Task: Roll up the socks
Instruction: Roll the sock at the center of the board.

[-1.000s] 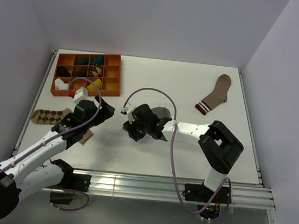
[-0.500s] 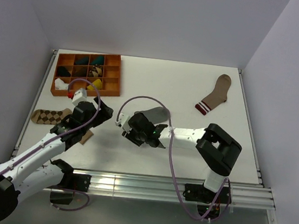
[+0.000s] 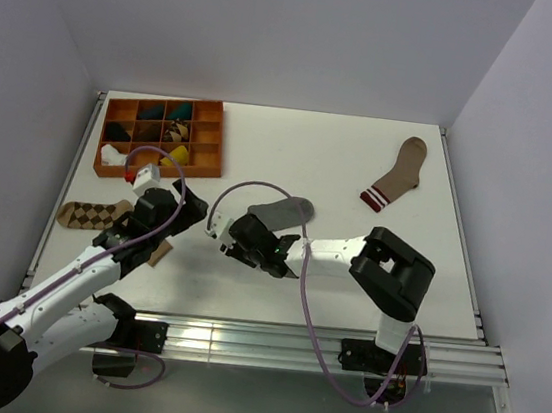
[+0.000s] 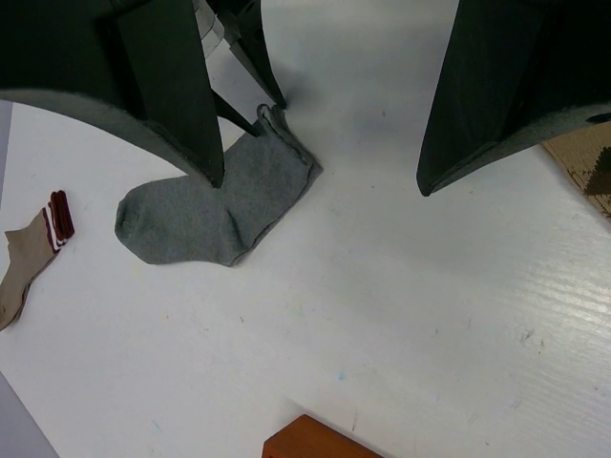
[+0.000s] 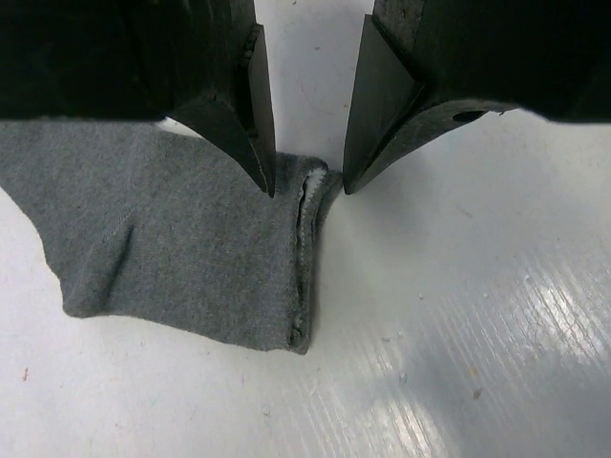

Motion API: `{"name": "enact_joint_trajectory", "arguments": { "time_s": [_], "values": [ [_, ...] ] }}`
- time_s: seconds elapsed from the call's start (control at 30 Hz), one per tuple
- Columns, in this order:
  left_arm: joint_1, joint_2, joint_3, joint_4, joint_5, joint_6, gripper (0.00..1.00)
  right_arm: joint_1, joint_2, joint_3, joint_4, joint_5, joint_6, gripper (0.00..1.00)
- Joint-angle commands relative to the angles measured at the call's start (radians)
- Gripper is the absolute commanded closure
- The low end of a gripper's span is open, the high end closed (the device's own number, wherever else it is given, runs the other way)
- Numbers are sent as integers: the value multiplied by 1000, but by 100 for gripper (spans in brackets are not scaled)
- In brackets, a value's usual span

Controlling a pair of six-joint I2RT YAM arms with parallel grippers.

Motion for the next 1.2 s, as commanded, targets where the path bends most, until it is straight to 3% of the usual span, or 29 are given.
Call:
{"name": "enact_joint_trajectory", "arguments": {
  "time_s": [0.0,0.23,0.37,0.6,0.67,0.73,0.9,1.17],
  "values": [
    [-2,-12,-10,18,-16,19,13,13,35,14,25,33,-20,58],
    [-2,-13,-15,19,-18,19,13,18,65,25,21,48,-28,60],
    [-2,-12,-19,24,-13,19,13,18,88,25,22,68,-29,66],
    [-2,-4,-27,41,4,16,13,20,105,17,41,79,-15,91],
    [-2,2,-27,45,10,16,13,20,105,14,45,74,-8,94],
    [-2,9,-27,53,17,17,13,18,96,5,59,43,15,99],
    [-2,29,-25,71,39,24,13,-11,44,-21,93,-49,127,100],
    [-2,106,-12,111,77,8,13,-183,-34,-94,191,-343,374,100]
  ]
}}
